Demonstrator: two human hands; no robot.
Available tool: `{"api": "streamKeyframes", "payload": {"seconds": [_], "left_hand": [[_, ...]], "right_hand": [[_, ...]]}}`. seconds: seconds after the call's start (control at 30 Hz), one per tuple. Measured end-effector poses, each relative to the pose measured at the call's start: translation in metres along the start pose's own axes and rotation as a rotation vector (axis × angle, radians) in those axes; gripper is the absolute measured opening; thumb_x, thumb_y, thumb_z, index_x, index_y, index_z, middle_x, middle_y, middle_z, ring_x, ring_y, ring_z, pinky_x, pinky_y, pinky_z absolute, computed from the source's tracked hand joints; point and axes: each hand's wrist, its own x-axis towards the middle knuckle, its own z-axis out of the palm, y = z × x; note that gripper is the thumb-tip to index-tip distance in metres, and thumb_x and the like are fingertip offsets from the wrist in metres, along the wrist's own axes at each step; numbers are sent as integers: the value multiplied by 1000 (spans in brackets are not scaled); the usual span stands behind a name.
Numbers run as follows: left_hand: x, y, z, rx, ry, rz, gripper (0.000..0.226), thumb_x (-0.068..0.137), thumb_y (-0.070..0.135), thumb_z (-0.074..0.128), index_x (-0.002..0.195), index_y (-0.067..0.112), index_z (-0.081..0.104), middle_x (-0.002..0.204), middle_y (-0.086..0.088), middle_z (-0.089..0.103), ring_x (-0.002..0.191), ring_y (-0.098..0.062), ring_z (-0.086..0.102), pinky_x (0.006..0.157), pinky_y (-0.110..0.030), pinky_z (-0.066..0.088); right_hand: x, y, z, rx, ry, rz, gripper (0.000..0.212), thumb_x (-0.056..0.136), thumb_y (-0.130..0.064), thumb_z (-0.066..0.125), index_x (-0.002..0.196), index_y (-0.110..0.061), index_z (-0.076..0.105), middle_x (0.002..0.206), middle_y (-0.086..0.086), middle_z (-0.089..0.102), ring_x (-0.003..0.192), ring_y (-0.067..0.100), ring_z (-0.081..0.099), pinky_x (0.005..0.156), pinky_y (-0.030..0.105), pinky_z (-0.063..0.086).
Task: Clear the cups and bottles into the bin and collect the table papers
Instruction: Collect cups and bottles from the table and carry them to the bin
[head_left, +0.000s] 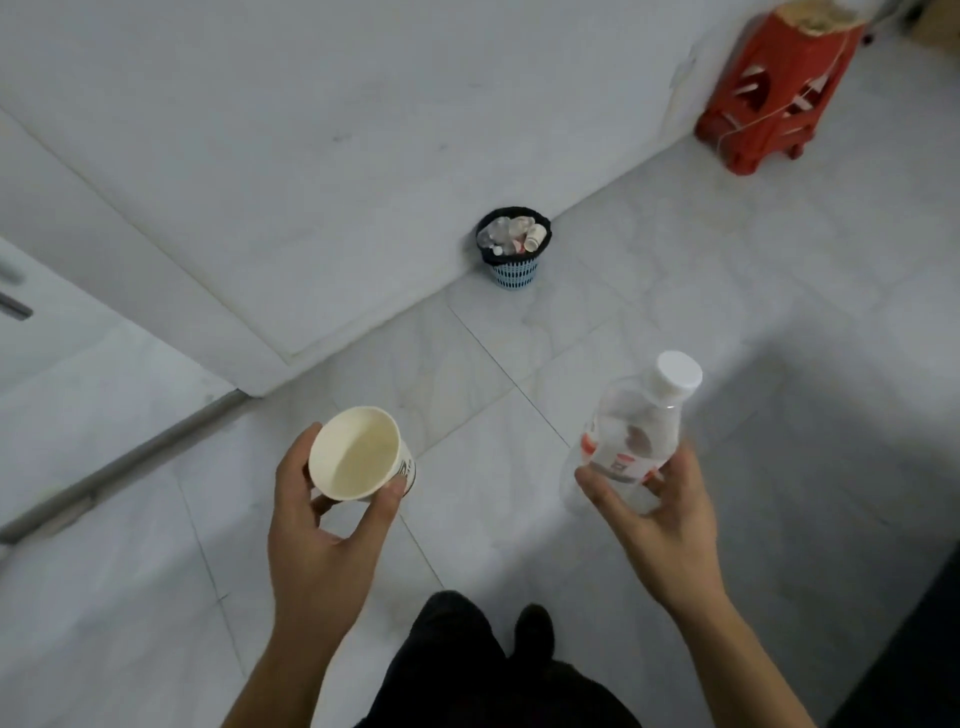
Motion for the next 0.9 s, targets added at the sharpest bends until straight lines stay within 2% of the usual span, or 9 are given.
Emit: {"api": "streamKeyframes", "payload": {"seconds": [0.17, 0.27, 0.33, 0.47, 0.6, 0.73, 0.9], "left_hand": [[116, -20, 66, 2, -4, -50, 80, 64, 57, 76, 134, 27, 50, 127, 20, 57, 118, -17, 59, 94, -45, 55], [201, -37, 114, -17, -37, -79, 81, 63, 58, 76, 134, 28, 50, 127, 20, 58, 118, -14, 59, 94, -44, 55], [267, -36, 144, -50, -55, -91, 80, 63, 56, 77, 133, 27, 51, 126, 21, 59, 116, -11, 60, 94, -46, 56], [397, -1, 204, -78, -136, -76, 76, 64, 53, 78, 131, 31, 52, 124, 21, 60, 113, -8, 61, 92, -42, 57], [503, 30, 257, -47, -254, -6, 73, 66, 52, 77, 131, 36, 50, 126, 21, 58, 119, -16, 59, 93, -38, 55], [581, 36, 310, 16, -325, 6, 82, 65, 55, 76, 137, 26, 49, 131, 14, 56, 119, -13, 58, 93, -35, 55], [664, 23, 395, 90, -361, -37, 80, 66, 47, 81, 136, 24, 49, 129, 14, 57, 117, -7, 58, 87, -19, 53]], "right_hand": [[138, 4, 34, -51, -26, 24, 65, 73, -35, 84, 130, -33, 52, 128, -7, 61, 110, 7, 63, 87, 23, 54], [224, 5, 59, -73, 8, 55, 71, 69, -44, 81, 132, -35, 50, 129, -9, 59, 111, 4, 61, 81, 14, 50], [285, -2, 72, -97, 36, 80, 74, 67, -47, 81, 133, -35, 49, 131, -10, 58, 112, 7, 61, 79, 15, 49], [399, -33, 82, -106, 111, 100, 74, 67, -50, 81, 133, -36, 49, 131, -9, 59, 112, 13, 63, 84, 32, 55], [491, -56, 83, -88, 194, 138, 82, 67, -54, 79, 138, -32, 45, 134, -7, 58, 114, 18, 62, 93, 47, 55], [569, -55, 83, -57, 247, 190, 79, 68, -52, 81, 137, -33, 46, 132, -9, 59, 114, 15, 62, 93, 46, 56], [686, -26, 87, -43, 228, 266, 75, 70, -50, 81, 135, -34, 47, 131, -10, 59, 114, 11, 62, 92, 35, 54]]}}
